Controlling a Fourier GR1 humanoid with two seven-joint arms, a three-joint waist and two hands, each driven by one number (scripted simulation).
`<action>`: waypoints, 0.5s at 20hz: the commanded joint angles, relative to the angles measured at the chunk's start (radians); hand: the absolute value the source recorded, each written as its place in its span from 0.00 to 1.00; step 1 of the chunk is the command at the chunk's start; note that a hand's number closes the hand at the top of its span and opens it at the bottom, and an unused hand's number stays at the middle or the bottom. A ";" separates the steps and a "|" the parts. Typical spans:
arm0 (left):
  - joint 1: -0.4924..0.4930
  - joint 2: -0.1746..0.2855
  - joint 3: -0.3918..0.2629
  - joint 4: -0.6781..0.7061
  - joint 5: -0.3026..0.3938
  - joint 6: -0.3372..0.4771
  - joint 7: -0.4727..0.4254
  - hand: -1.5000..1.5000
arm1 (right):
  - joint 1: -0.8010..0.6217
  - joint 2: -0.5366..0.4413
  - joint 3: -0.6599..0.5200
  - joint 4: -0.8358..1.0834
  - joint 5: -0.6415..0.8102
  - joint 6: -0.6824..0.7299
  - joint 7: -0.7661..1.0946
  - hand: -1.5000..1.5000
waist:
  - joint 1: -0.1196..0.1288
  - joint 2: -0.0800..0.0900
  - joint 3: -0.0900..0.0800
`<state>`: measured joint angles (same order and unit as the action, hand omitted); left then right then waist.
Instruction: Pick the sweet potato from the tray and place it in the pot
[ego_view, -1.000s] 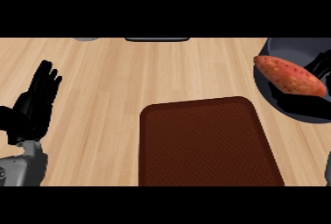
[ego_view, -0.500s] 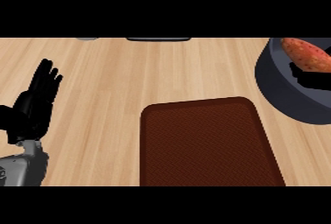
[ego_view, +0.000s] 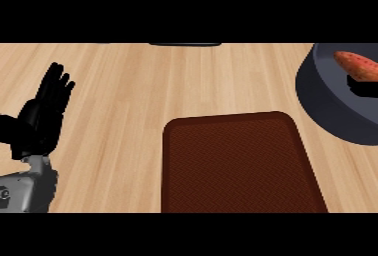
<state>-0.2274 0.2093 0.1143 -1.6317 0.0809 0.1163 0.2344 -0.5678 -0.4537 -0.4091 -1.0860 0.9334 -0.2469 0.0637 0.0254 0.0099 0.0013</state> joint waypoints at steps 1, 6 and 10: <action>0.014 -0.049 -0.055 -0.049 -0.043 0.042 0.019 0.50 | -0.093 -0.064 -0.029 0.294 0.027 -0.114 -0.108 1.00 | 0.011 0.001 0.001; -0.017 -0.033 -0.029 -0.013 -0.024 0.029 0.031 0.50 | -0.151 -0.045 -0.098 0.521 -0.064 -0.124 -0.169 1.00 | 0.016 0.007 0.002; -0.009 0.005 0.012 0.009 0.018 -0.027 -0.012 0.50 | -0.201 -0.066 -0.136 0.641 -0.125 -0.048 -0.233 0.00 | 0.020 0.008 0.002</action>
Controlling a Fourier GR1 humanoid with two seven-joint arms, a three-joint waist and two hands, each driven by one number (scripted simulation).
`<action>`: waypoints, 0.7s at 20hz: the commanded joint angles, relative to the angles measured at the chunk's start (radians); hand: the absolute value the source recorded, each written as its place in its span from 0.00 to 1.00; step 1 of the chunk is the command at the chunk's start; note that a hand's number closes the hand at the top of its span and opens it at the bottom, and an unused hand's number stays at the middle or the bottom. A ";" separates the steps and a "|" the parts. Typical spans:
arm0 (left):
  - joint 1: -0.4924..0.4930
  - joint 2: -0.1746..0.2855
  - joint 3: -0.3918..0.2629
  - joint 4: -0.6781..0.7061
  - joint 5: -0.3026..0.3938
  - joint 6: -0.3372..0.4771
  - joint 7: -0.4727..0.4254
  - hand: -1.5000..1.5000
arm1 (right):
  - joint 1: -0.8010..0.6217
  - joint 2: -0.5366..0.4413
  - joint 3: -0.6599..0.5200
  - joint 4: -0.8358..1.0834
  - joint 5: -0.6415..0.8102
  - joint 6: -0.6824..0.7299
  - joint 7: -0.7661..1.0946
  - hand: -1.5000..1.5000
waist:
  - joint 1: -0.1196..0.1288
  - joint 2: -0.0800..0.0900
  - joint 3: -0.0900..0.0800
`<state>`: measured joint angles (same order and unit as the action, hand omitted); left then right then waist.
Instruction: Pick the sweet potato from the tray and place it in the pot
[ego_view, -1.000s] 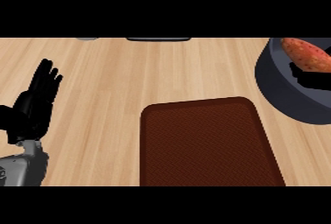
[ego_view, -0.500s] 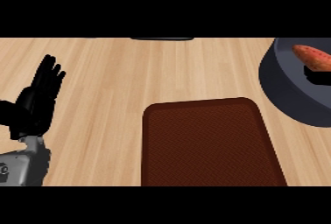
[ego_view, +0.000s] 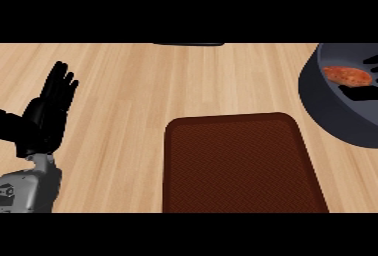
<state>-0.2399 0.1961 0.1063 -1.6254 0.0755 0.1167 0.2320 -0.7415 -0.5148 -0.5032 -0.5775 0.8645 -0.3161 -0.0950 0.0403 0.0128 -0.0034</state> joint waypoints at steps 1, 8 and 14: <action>0.024 -0.017 -0.017 0.001 -0.007 -0.005 -0.025 0.50 | -0.031 -0.032 -0.065 0.138 -0.099 0.103 -0.118 0.00 | 0.003 0.005 0.008; -0.018 -0.015 -0.007 0.003 -0.012 0.019 0.013 0.50 | -0.067 0.009 -0.208 0.168 -0.298 0.186 -0.321 0.00 | -0.007 0.003 0.009; -0.042 -0.033 -0.024 0.016 -0.037 0.041 0.016 0.50 | -0.068 -0.122 -0.340 0.238 -0.439 0.315 -0.397 0.00 | -0.016 0.005 0.008</action>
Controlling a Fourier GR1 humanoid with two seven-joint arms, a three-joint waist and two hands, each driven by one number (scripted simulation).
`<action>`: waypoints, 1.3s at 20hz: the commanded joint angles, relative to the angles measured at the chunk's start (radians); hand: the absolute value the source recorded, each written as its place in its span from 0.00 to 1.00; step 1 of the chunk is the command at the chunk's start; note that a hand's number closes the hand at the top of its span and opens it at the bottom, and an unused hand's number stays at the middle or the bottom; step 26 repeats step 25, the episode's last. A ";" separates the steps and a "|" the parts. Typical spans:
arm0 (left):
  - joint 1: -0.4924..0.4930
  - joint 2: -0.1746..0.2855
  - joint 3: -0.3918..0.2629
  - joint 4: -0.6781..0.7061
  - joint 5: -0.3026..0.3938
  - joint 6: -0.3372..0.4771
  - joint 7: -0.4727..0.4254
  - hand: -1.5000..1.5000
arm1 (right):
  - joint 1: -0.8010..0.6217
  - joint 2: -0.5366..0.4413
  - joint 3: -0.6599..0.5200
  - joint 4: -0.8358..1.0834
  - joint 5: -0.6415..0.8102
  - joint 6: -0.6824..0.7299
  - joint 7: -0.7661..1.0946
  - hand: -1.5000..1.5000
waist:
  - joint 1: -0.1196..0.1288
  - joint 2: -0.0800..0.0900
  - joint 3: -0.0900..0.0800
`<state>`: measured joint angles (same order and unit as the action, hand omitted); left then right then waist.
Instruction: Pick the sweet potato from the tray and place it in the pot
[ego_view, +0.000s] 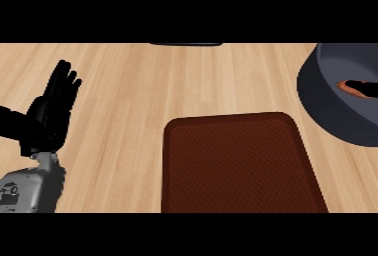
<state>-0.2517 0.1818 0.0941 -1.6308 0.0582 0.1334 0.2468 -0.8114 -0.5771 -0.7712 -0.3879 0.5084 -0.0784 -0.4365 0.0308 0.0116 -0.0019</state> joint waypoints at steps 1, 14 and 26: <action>0.005 0.019 0.035 0.055 0.015 -0.025 -0.053 0.50 | -0.031 -0.066 -0.079 0.053 -0.100 0.091 -0.011 0.00 | -0.006 0.002 0.004; 0.054 -0.018 0.003 0.009 -0.005 -0.014 -0.053 0.50 | 0.156 -0.267 -0.122 0.173 -0.187 0.331 -0.166 0.00 | -0.003 0.003 0.006; -0.031 0.025 0.043 0.035 0.020 -0.031 0.013 0.50 | 0.226 -0.337 -0.103 0.196 -0.203 0.413 -0.202 0.00 | -0.005 0.004 0.007</action>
